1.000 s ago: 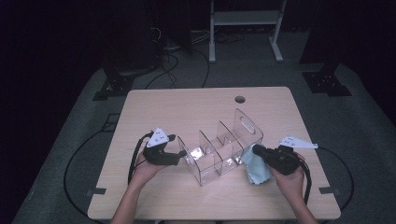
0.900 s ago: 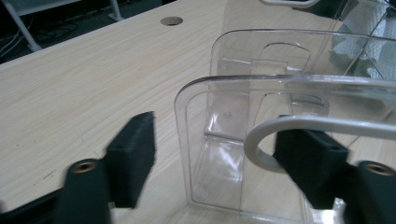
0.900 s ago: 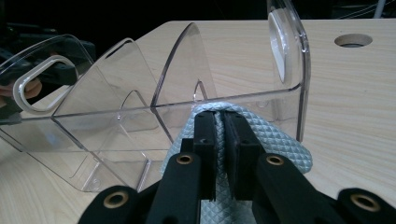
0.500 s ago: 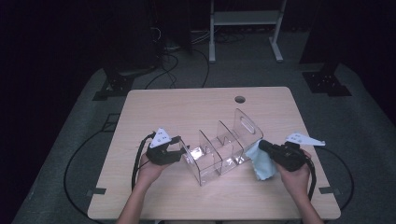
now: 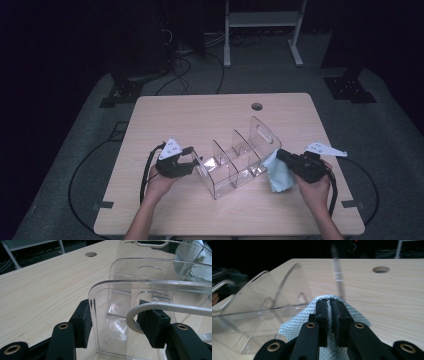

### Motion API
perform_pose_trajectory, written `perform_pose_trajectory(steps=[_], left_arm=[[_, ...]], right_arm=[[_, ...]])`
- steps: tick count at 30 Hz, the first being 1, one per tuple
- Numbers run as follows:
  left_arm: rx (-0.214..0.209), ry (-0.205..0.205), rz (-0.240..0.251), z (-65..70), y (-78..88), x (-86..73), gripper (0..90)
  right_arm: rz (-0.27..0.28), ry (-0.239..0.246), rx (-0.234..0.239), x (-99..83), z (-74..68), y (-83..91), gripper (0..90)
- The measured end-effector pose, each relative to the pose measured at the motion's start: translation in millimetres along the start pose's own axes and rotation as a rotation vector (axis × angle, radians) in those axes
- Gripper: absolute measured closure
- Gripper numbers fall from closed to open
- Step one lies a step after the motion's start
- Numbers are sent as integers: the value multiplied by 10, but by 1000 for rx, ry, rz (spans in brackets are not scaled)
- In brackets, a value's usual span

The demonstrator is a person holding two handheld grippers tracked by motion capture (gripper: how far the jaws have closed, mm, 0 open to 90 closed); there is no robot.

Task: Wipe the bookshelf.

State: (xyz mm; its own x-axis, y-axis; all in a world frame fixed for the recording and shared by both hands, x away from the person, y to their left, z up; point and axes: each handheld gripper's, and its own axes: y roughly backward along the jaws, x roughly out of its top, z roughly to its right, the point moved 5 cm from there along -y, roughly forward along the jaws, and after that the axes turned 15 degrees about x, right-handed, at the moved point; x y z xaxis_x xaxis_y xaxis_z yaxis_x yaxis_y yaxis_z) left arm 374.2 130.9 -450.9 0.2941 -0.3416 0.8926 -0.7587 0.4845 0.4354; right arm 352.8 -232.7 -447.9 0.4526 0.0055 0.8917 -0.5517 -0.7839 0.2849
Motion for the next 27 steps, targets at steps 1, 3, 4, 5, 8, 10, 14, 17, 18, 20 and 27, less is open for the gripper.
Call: perform_pose_trajectory(steps=[1, 3, 4, 5, 8, 10, 14, 17, 18, 20, 27], left_arm=[[-2, 4, 2, 0, -3, 1, 462], [0, 0, 5, 3, -5, 0, 463], [-1, 0, 6, 2, -3, -2, 463], [-1, 0, 7, 2, -3, -3, 463], [-2, 1, 9, -1, -3, -4, 464], [-4, 0, 9, -2, 0, -6, 464], [-5, -4, 12, 1, 5, -11, 463], [-5, -6, 13, 2, 5, -11, 464], [-5, -4, 12, 1, 5, -10, 463], [-4, -1, 11, -2, 4, -10, 464], [-2, 0, 14, 15, 13, -14, 463]], right_arm=[[8, -20, -2, 1, 48, 17, 829], [14, -34, -3, -12, 74, 9, 831], [12, -34, -1, -20, 58, -5, 832], [2, -27, 9, -38, 13, -30, 833], [-34, 5, 36, -78, -93, -93, 832], [-39, 22, 25, -67, -92, -86, 833], [0, -15, -38, -25, 80, 8, 834], [-3, -34, -44, -55, 109, -7, 836], [-12, -30, -38, -67, 79, -26, 837], [-41, -7, -9, -99, -30, -92, 836], [-9, -15, -19, -29, 26, -61, 836]])
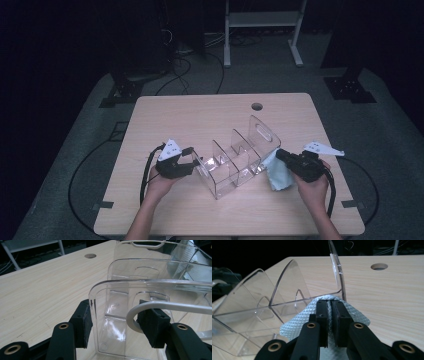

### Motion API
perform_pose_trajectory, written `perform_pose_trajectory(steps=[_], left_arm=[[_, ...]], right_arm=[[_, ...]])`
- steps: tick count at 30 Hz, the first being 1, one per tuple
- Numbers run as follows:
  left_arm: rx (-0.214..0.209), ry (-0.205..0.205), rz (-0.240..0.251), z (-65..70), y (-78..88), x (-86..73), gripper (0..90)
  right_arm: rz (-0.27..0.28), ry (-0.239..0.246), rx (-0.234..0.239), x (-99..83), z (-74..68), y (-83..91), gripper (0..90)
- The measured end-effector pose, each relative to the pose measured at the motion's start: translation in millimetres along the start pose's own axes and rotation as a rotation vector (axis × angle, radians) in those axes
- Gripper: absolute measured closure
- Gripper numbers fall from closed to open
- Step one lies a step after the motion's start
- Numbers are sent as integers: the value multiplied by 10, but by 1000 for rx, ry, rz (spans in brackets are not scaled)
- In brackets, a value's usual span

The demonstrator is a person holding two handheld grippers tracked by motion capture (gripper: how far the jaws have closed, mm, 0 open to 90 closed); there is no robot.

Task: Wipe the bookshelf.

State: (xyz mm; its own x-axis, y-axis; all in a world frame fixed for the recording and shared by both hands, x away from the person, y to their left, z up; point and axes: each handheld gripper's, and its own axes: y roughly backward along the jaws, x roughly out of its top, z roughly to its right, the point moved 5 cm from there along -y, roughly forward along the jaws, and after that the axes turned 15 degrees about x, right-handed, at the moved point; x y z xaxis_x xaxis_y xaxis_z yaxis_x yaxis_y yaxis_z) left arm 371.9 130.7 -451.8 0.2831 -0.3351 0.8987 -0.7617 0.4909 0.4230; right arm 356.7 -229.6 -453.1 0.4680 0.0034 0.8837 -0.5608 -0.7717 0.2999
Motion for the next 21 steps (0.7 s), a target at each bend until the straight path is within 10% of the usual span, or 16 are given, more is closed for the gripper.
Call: perform_pose_trajectory(steps=[9, 16, 21], left_arm=[[-4, 0, 1, -5, 5, -3, 463], [-16, 6, 6, 4, 5, -2, 463], [-17, 4, 3, -3, 3, 1, 464]], right_arm=[[-67, 74, 131, -122, -440, -189, 835], [-15, -4, 37, -69, -77, -87, 834], [-86, 8, 118, -220, -272, -235, 834]])
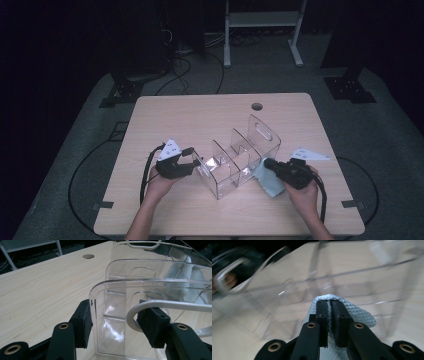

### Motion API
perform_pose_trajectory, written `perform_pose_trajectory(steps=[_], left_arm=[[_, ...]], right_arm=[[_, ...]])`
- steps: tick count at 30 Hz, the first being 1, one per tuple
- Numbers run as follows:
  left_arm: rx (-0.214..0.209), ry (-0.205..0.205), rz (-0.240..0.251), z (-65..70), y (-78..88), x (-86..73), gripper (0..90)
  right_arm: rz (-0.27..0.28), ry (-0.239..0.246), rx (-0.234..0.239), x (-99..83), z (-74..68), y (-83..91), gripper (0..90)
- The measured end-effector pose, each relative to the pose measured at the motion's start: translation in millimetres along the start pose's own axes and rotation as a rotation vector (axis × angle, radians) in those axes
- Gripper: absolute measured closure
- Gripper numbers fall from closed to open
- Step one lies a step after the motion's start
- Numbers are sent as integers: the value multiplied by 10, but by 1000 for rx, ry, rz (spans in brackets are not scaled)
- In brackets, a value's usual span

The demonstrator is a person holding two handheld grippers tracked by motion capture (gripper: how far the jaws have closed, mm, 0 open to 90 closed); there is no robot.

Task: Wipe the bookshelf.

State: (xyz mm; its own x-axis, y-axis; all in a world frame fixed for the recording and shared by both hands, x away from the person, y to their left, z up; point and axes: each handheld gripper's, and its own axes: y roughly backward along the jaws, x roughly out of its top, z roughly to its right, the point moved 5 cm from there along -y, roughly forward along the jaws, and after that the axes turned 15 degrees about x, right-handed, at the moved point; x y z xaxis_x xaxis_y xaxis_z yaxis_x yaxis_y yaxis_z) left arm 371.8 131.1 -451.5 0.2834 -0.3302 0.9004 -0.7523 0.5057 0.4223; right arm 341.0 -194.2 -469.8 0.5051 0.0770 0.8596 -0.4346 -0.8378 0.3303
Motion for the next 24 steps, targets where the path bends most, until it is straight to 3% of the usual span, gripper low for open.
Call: perform_pose_trajectory(steps=[1, 3, 5, 9, 10, 13, 15, 17, 21, 24], left_arm=[[1, 1, 1, 3, 1, 0, 464], [2, 6, 2, -1, 4, -4, 464], [2, 5, 3, 1, 4, -5, 464], [0, -1, 5, 7, 3, -4, 464], [-1, 0, 6, 8, 1, -3, 464], [0, 5, 3, 0, 0, -2, 464], [1, 10, 4, -6, -1, -2, 465], [2, 9, 4, -3, 3, -4, 465], [2, 3, 4, 1, 4, -5, 465], [1, 2, 4, 2, 3, -3, 465]], right_arm=[[-24, 12, 18, -32, -57, -47, 834], [-50, 47, 7, -45, -103, -85, 834], [-26, 29, -4, -4, -38, -34, 835], [59, -35, -85, 100, 220, 160, 833], [65, -44, -87, 102, 245, 174, 833], [33, -48, -55, 46, 194, 92, 834], [-5, -9, -43, 20, 107, 18, 833], [-5, -2, -43, 49, 115, 34, 833], [38, -32, -109, 135, 256, 151, 832], [43, -48, -111, 122, 289, 156, 832]])
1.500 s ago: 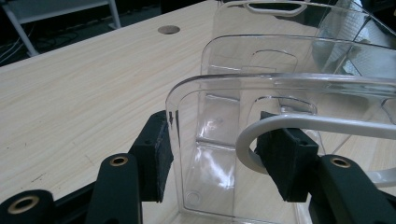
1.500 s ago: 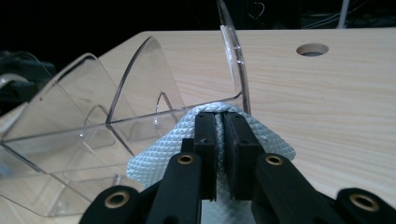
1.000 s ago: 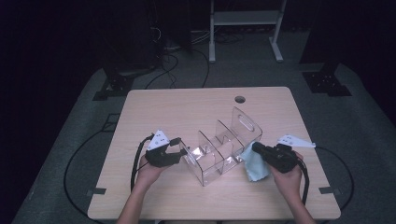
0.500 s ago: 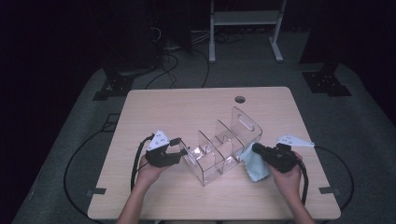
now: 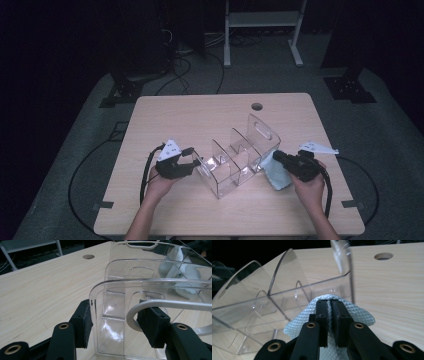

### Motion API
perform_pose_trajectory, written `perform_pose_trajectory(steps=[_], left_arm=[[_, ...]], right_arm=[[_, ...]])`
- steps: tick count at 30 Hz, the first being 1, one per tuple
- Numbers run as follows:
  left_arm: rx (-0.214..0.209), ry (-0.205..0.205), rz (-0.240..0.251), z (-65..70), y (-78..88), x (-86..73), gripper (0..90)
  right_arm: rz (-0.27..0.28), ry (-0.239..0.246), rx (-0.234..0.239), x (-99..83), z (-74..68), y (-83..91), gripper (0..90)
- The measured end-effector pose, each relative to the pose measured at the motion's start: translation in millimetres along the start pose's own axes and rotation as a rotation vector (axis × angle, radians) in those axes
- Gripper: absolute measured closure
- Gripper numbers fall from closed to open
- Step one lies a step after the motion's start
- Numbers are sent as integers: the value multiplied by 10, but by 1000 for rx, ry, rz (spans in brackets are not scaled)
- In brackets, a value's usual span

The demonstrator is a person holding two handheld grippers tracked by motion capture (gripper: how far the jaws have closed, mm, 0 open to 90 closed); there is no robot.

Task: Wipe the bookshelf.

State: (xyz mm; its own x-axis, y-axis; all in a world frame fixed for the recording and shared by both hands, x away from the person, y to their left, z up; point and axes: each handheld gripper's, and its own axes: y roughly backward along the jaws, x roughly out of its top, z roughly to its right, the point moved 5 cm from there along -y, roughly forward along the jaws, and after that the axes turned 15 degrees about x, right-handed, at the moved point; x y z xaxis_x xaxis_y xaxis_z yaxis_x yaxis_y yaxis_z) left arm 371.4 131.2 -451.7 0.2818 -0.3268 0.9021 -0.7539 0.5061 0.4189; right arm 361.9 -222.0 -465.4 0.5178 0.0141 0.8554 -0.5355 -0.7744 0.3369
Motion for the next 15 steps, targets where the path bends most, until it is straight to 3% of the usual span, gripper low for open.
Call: perform_pose_trajectory(steps=[3, 6, 8, 10, 15], left_arm=[[-2, 2, -2, -3, 2, 1, 465], [-9, -3, -8, -6, 8, 2, 463], [-15, -1, -11, -10, 18, 0, 463], [-25, 2, -14, -25, 31, -3, 462], [-38, 6, -13, -43, 42, -8, 462]], right_arm=[[-27, 20, 30, -47, -128, -65, 833], [-45, 36, 97, -85, -305, -119, 833], [-56, 58, 101, -82, -353, -129, 833], [-47, 58, 93, -51, -309, -111, 832], [-16, 46, 14, 53, -75, -15, 831]])
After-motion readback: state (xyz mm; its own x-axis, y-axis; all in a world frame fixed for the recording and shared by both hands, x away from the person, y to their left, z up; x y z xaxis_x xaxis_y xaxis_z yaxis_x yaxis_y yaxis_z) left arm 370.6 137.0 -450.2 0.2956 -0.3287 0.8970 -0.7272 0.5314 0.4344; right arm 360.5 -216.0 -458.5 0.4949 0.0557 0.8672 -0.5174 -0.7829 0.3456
